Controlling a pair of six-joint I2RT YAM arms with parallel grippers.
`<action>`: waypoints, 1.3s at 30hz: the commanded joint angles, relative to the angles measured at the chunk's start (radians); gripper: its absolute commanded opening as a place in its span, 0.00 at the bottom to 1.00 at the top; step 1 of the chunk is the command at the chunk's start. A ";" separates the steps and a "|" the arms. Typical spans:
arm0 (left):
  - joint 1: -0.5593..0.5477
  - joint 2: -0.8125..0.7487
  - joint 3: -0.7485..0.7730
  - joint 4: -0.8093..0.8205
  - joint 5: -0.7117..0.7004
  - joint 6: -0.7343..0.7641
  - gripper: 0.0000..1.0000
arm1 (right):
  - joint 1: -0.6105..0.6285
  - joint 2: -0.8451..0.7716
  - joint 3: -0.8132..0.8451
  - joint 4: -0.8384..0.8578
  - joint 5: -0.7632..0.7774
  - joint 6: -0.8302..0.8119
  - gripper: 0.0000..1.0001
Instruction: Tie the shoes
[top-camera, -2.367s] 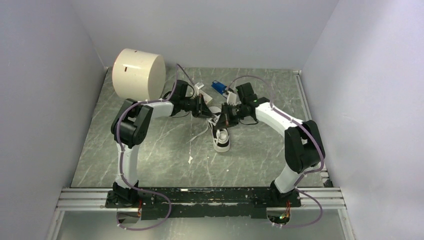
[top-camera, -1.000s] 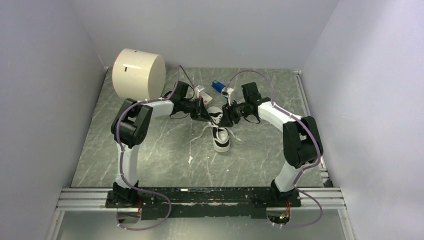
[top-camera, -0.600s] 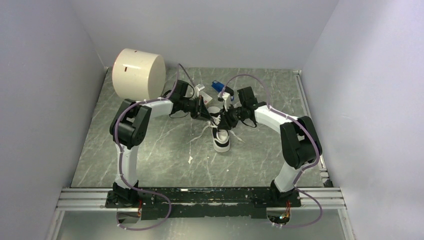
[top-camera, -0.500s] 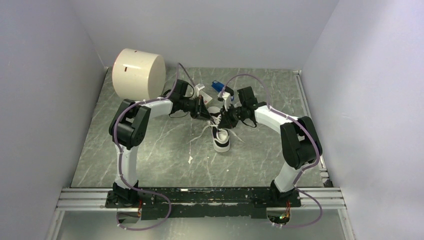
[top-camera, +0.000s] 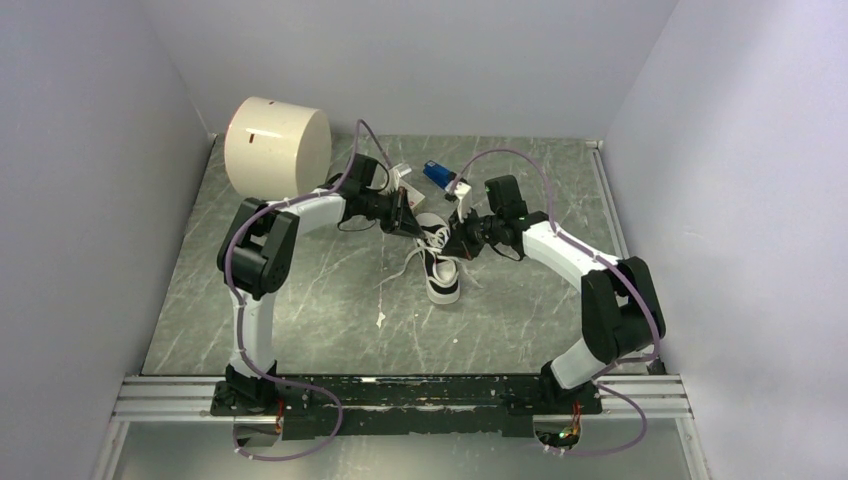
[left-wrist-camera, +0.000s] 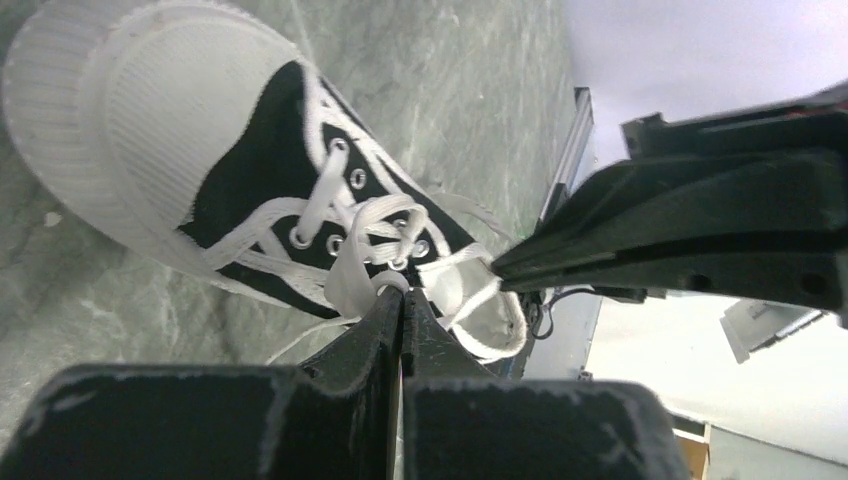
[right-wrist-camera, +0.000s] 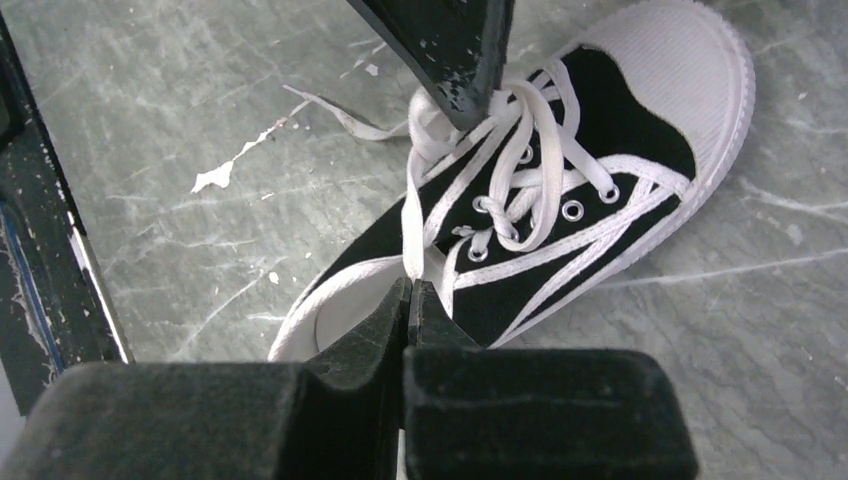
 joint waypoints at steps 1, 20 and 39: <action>-0.005 -0.082 -0.027 0.126 0.107 -0.059 0.05 | -0.010 0.004 -0.007 0.009 0.043 0.055 0.00; -0.050 -0.105 -0.009 0.117 0.086 -0.048 0.05 | -0.031 -0.010 -0.024 0.014 0.021 0.175 0.00; 0.003 0.027 0.063 -0.089 -0.060 -0.005 0.24 | -0.053 0.002 -0.035 0.080 -0.005 0.211 0.00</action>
